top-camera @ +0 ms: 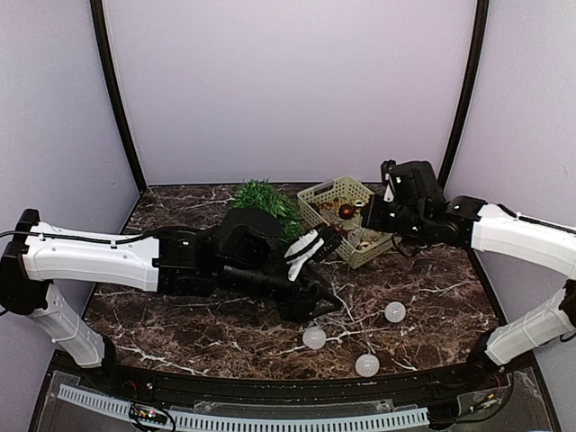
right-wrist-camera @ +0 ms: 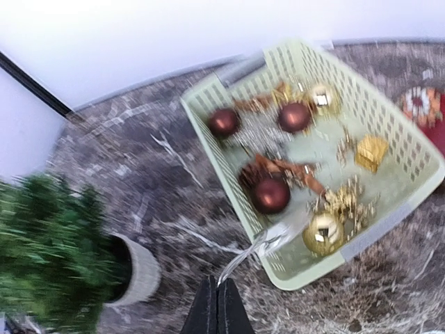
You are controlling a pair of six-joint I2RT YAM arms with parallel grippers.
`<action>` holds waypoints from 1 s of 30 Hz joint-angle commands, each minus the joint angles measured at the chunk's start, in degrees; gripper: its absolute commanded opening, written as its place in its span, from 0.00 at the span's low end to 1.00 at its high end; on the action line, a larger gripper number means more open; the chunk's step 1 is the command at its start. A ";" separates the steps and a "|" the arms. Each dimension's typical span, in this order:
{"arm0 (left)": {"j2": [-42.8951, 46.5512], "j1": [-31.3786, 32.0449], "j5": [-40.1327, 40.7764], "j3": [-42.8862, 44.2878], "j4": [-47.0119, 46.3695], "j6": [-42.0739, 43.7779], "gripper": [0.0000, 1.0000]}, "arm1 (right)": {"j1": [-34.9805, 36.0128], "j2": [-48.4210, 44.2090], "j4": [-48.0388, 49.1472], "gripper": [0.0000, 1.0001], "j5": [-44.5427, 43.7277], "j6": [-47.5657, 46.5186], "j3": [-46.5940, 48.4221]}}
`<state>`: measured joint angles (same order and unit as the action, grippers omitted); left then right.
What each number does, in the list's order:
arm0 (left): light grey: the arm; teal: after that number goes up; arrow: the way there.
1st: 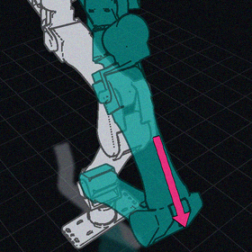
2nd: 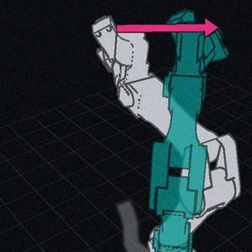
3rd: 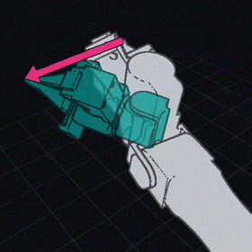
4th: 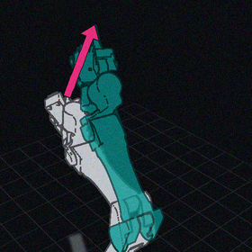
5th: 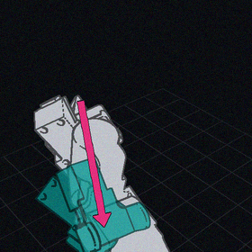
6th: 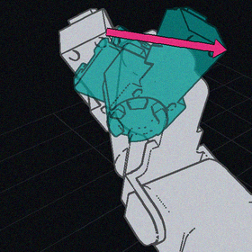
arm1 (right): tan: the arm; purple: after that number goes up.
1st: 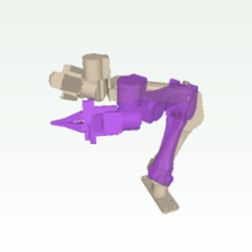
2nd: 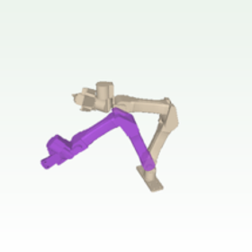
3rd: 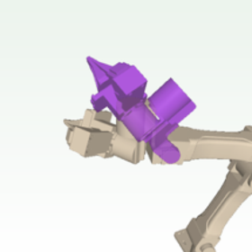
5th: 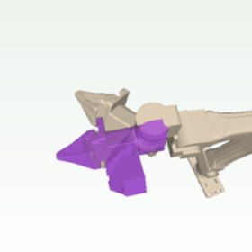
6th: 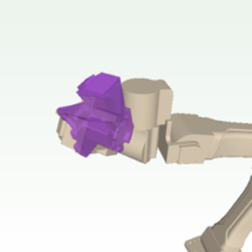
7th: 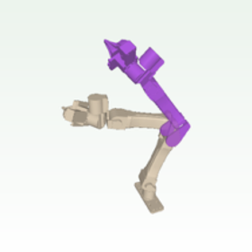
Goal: Decorate the small christmas tree
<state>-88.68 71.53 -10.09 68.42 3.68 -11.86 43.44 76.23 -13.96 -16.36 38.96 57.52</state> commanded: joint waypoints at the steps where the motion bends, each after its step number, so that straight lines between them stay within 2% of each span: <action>1: 4.18 0.06 3.61 -1.46 0.29 -0.64 0.65 | -0.37 -5.84 -3.97 0.00 1.43 -9.00 4.94; 7: 10.02 0.10 6.88 -4.05 2.12 -2.24 0.75 | -0.37 -10.88 -8.58 0.00 11.52 -16.77 9.97; 15: 17.53 0.02 12.60 -6.08 -3.11 -5.14 0.82 | -0.37 -15.46 -8.68 0.00 37.06 -19.78 13.61; 22: 16.00 -0.07 15.45 -5.67 -7.42 -3.69 0.85 | 0.09 -14.53 -5.00 0.00 52.40 -16.12 15.11; 30: 11.85 -0.07 15.65 -4.33 -10.77 -0.45 0.88 | 2.01 -14.61 1.14 0.00 59.81 -12.10 15.22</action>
<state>-75.75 71.53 4.47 63.24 -3.49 -14.70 44.38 62.46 -19.62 36.80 24.14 70.96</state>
